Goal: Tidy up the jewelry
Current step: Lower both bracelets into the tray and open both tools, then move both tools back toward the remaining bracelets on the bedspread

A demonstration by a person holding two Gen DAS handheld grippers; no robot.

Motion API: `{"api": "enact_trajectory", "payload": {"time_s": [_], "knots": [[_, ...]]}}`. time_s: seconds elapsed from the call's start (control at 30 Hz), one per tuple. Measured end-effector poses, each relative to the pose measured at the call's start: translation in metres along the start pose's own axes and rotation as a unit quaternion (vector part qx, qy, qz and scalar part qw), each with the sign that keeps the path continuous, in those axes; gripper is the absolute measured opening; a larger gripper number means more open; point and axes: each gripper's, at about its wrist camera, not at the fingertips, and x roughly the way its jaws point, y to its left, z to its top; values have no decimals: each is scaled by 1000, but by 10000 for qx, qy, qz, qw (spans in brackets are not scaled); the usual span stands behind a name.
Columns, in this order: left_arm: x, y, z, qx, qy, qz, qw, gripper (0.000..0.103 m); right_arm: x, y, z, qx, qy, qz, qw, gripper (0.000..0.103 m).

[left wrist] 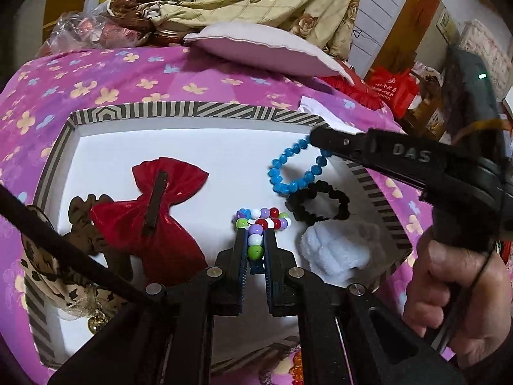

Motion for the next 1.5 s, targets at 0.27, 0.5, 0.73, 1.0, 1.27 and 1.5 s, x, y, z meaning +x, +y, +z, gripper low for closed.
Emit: {"api": "enact_trajectory", "payload": {"time_s": [0.27,0.5,0.73,1.0,1.27,1.5], "knots": [[3,6,-1,-63,48,92,9999,4,3,-33,-5,273,106,-482,9984,11],[5,5,-3,-14,136,49,9999,5,6,-43,-4,406,109,-544,9976,22],[1,9,1,-122,75,97,9998,11,-7,-36,-1,342,-184,-409,9984,42],[-13,13,3,-151,-14,-32,9999,12,-41,-32,-21,316,-297,-358,9984,42],[-45,9,-11,85,-198,-188,9996,21,-107,-18,-80,41,-506,-308,9982,42],[-81,6,-53,217,-146,-403,9988,25,-164,-23,-142,-142,-381,-796,9960,63]]}}
